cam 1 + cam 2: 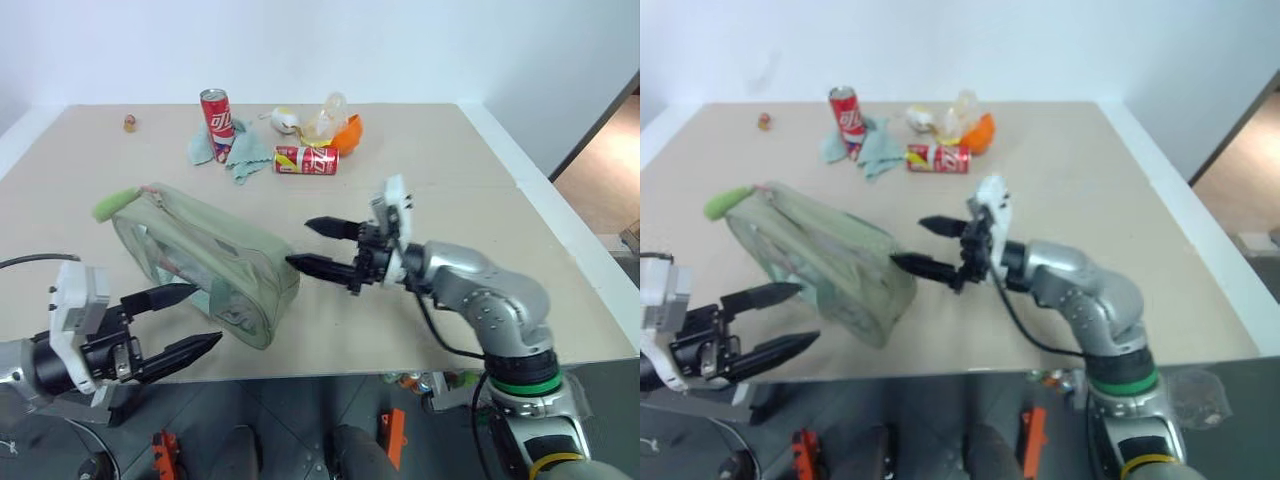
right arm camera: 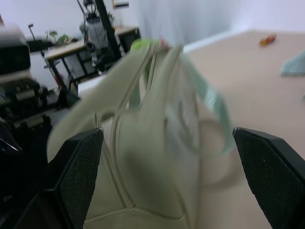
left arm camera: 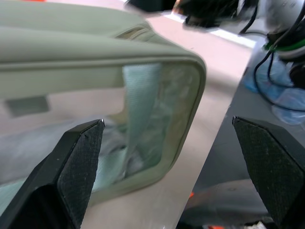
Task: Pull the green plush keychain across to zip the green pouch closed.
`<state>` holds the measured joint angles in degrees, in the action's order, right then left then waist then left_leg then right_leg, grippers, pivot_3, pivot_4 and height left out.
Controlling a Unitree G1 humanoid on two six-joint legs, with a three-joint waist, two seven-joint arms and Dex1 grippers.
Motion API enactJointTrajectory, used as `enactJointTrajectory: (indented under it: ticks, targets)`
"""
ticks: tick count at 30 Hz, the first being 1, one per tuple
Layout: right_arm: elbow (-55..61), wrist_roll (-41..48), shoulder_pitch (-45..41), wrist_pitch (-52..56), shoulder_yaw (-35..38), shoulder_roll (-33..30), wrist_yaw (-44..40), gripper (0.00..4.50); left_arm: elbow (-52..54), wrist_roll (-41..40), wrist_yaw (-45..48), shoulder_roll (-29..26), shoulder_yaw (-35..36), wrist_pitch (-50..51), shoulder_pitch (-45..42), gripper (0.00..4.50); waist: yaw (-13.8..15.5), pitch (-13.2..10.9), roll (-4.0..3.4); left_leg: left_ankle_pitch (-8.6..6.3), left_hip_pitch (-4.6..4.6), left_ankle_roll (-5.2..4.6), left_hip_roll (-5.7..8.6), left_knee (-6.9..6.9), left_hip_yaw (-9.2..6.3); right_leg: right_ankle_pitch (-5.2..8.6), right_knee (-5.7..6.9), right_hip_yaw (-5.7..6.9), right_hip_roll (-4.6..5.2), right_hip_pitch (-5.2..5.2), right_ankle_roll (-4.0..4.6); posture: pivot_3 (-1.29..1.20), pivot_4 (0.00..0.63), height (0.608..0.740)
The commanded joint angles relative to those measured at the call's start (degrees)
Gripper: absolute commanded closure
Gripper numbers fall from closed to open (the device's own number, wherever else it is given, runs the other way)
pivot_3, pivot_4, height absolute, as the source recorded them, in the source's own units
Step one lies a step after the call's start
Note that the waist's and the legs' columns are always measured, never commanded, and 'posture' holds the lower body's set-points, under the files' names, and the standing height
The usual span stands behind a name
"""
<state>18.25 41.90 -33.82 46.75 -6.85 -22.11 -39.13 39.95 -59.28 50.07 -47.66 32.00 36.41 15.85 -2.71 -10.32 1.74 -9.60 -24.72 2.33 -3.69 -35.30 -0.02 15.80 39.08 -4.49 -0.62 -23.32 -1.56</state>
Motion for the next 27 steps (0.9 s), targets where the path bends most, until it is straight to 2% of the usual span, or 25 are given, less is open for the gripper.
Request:
enactJointTrajectory:
  ticks: [1,3,5,9,11,16,17,22,27]
  targets:
    - [-1.0,-1.11,-0.49,-1.75,-0.59,2.38,0.53,0.0,1.26,0.21,-0.82,0.3,-1.4,-0.84,-1.06,0.05,-0.04,-0.01,-0.01,0.0,-0.01,0.0,-0.01,0.0,0.0,-0.01,0.0,-0.01,-0.02,-0.02,0.0,0.0,0.15,0.74]
    - [-1.83,-2.55,-0.47,-2.63,-2.13,3.44,-0.08,0.0,0.94,0.56,-0.84,0.36,-2.06,-1.08,-1.42,0.05,-0.04,-0.01,-0.01,0.0,-0.01,0.0,-0.03,0.01,0.01,-0.08,0.0,-0.02,-0.05,-0.03,-0.11,0.0,0.15,0.74]
    - [-3.19,-4.24,-0.57,-4.15,-3.27,5.13,0.24,0.53,0.61,1.05,-0.87,0.32,-2.8,-1.4,-1.98,0.0,-0.04,-0.01,-0.01,0.0,-0.01,0.0,-0.04,0.02,0.01,-0.07,0.0,-0.02,-0.06,-0.03,-0.1,0.0,0.15,0.74]
    - [-4.06,-5.11,-0.92,-5.24,-3.66,6.85,-0.42,1.8,0.2,1.2,-1.0,0.42,-3.28,-1.56,-2.82,0.0,-0.03,-0.01,-0.01,-0.01,-0.01,0.01,-0.07,0.02,0.0,-0.08,0.01,-0.01,-0.08,-0.04,-0.09,0.0,0.15,0.74]
    - [-4.22,-5.32,-1.08,-5.35,-3.53,7.17,-0.6,2.59,0.08,1.49,-0.92,0.51,-3.43,-1.67,-2.87,0.0,-0.03,-0.01,-0.01,0.0,-0.01,0.01,-0.06,0.02,0.02,-0.08,0.01,-0.02,-0.07,-0.04,-0.08,0.0,0.15,0.74]
    - [-3.9,-5.52,-1.05,-5.52,-3.23,5.83,-2.81,4.27,-0.34,2.28,-1.12,1.33,-4.06,-2.08,-3.61,0.0,-0.03,-0.01,-0.01,-0.01,-0.01,0.01,-0.07,0.02,0.02,-0.03,0.01,-0.02,-0.07,-0.04,0.0,0.0,0.15,0.74]
    - [-3.81,-5.66,-1.11,-5.63,-3.17,5.47,-3.27,4.47,-0.36,2.41,-1.11,1.51,-4.18,-2.09,-3.7,0.0,-0.02,-0.01,-0.01,-0.01,-0.01,0.01,-0.07,0.02,0.02,-0.01,0.01,-0.02,-0.07,-0.04,0.04,0.0,0.15,0.74]
    - [-5.73,-6.94,-4.44,-8.47,-1.65,-0.04,-9.79,4.47,-0.53,2.5,-1.1,1.99,-4.72,-2.04,-4.35,0.0,-0.02,-0.01,-0.02,-0.01,-0.02,0.02,-0.05,0.02,0.03,-0.01,0.0,-0.03,-0.06,-0.04,0.01,0.0,0.15,0.74]
    - [-20.21,-11.1,-13.17,-19.71,-1.37,-8.6,-26.46,4.47,-0.69,2.69,-1.43,2.16,-6.28,-1.83,-6.22,0.0,0.0,-0.03,-0.04,-0.01,0.01,0.01,-0.03,-0.03,0.06,-0.01,0.0,-0.04,-0.05,-0.02,0.05,0.0,0.15,0.74]
